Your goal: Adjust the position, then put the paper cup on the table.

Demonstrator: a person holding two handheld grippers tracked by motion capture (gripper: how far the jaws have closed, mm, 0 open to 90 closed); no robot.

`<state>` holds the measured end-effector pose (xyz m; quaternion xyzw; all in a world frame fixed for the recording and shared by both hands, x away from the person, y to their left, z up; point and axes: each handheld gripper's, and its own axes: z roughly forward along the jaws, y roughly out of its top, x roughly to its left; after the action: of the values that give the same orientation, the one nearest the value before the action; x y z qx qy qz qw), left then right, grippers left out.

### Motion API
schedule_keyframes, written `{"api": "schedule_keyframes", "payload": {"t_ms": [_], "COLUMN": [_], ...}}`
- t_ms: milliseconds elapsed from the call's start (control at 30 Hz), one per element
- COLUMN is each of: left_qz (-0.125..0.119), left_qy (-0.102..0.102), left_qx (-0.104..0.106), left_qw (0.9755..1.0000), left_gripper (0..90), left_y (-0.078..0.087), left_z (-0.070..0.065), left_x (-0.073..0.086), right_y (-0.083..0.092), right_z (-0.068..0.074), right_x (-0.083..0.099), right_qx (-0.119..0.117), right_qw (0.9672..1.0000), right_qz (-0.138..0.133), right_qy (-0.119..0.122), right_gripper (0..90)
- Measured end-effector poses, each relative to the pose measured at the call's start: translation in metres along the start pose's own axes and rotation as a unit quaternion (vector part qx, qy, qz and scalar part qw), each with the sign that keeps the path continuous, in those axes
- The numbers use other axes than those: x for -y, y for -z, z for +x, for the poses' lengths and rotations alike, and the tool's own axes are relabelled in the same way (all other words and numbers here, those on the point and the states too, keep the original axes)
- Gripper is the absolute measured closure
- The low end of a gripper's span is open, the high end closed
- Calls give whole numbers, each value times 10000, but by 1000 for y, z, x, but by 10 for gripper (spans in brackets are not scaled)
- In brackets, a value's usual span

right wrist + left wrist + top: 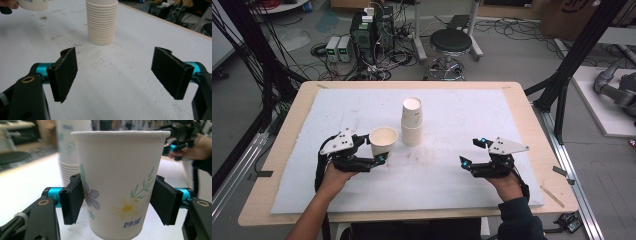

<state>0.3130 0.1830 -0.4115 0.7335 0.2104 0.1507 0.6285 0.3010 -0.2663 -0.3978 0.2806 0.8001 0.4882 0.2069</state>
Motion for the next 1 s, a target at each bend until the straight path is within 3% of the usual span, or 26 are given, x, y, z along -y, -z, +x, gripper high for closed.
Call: {"api": "schedule_keyframes", "payload": {"t_ms": [133, 233, 600, 900, 1000], "left_qz": [-228, -255, -424, -384, -395], "left_qy": [-67, -73, -29, 18, 23], "left_qx": [-202, -261, -452, -894, -1101], "left_qw": [9995, 9993, 9981, 9952, 9931], "left_gripper": [318, 317, 314, 313, 314], "left_y": [6, 9, 17, 23, 23], "left_z": [4, 6, 11, 24, 29], "left_x": [-1, 0, 0, 2, 1], "right_y": [4, 6, 2, 0, 1], "right_z": [-2, -3, -1, -2, -3], "right_x": [1, 2, 3, 2, 2], "right_qx": [156, 230, 202, 213, 249], "right_qw": [9997, 9994, 9994, 9995, 9993], "right_qz": [-175, -256, -234, -209, -235], "right_qy": [-89, -102, -120, -135, -114], "right_gripper": [214, 215, 215, 215, 215]}}
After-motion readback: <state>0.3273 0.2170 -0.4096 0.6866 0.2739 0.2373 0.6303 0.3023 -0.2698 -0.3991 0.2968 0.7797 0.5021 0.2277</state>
